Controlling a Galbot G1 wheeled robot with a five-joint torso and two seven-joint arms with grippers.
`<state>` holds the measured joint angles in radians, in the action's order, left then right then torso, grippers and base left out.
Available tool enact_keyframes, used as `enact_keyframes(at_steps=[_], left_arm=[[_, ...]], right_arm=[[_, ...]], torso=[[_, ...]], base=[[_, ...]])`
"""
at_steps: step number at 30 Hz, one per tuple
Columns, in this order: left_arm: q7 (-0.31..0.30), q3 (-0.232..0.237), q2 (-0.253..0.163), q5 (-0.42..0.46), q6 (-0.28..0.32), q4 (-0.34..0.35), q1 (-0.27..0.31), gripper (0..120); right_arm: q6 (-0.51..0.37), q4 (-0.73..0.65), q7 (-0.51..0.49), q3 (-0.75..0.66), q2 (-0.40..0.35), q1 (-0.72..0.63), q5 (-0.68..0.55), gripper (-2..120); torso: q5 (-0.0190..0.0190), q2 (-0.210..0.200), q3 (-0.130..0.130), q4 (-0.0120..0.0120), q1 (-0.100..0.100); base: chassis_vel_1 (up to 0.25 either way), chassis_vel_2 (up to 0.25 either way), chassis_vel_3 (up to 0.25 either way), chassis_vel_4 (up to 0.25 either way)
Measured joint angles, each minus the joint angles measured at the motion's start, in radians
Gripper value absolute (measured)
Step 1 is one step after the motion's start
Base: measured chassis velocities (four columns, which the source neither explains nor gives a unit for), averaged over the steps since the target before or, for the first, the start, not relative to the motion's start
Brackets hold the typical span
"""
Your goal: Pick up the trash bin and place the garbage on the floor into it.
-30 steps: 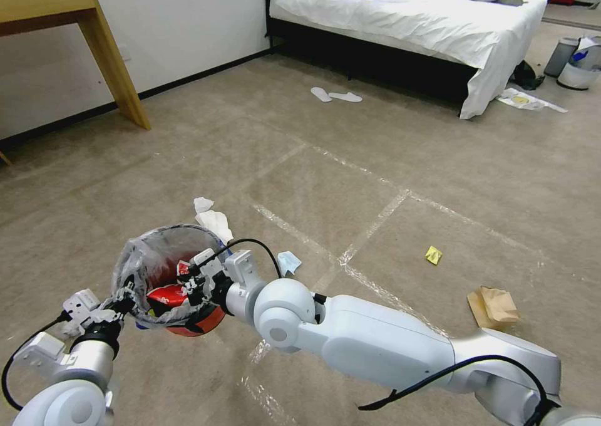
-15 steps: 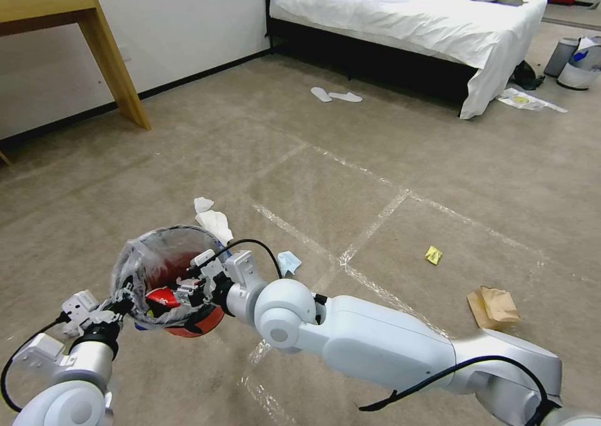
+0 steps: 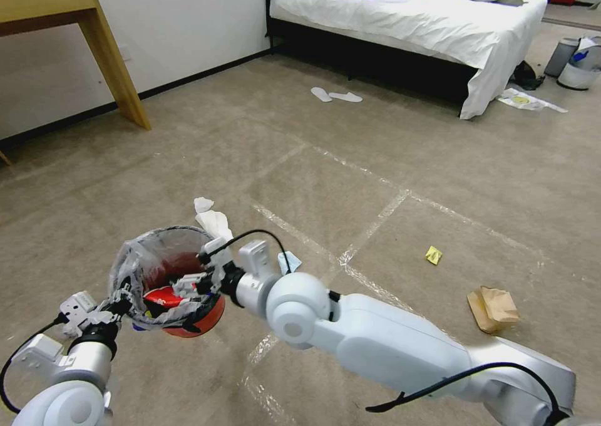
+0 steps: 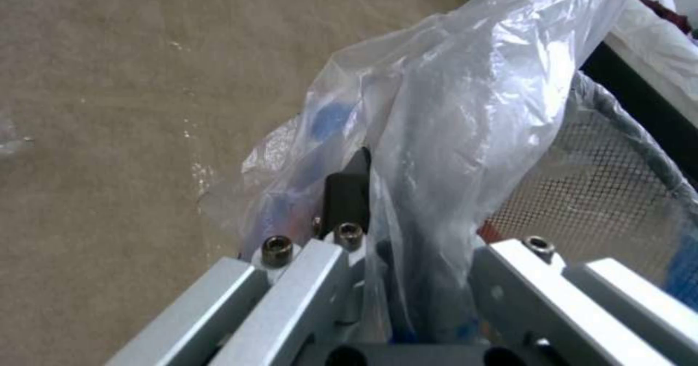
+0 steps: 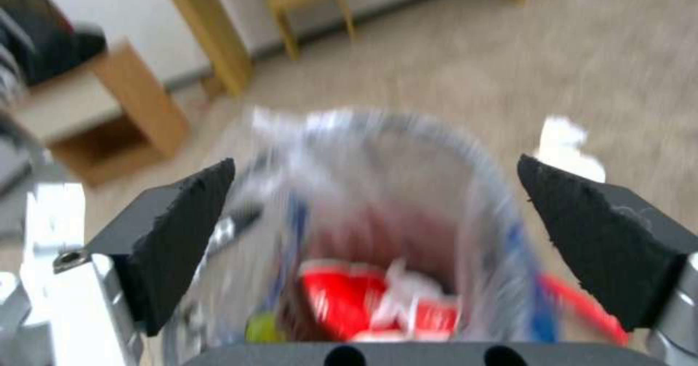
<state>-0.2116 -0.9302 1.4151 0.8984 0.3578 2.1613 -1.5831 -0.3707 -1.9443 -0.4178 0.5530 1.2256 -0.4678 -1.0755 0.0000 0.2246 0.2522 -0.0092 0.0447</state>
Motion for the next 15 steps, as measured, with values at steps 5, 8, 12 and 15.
enact_keyframes(at_steps=[5,8,12,15], left_arm=[[0.000,-0.023,-0.004,-0.009,-0.004,0.001,-0.002,4],[-0.001,-0.035,-0.006,-0.010,-0.005,0.002,-0.003,4],[-0.005,-0.055,-0.009,-0.022,-0.005,-0.006,-0.003,4],[-0.015,-0.076,-0.008,-0.034,-0.001,-0.015,-0.003,4]], right_arm=[[0.214,-0.009,0.136,-0.134,-0.048,-0.067,0.112,100],[0.316,-0.001,0.202,-0.206,-0.079,-0.111,0.205,100],[0.428,-0.007,0.248,-0.310,-0.121,-0.186,0.322,100],[0.514,-0.024,0.291,-0.441,-0.161,-0.289,0.411,100]], torso=[[0.0001,0.000,0.000,0.0001,0.000],[0.0002,0.000,0.000,0.0002,0.000],[0.0003,0.000,0.000,-0.0002,0.000],[0.0001,0.000,0.000,0.0003,0.000]], base=[[0.000,0.000,0.000,0.000],[0.000,0.000,0.000,0.000],[0.000,0.000,0.000,0.000],[0.000,0.000,0.000,0.000]])
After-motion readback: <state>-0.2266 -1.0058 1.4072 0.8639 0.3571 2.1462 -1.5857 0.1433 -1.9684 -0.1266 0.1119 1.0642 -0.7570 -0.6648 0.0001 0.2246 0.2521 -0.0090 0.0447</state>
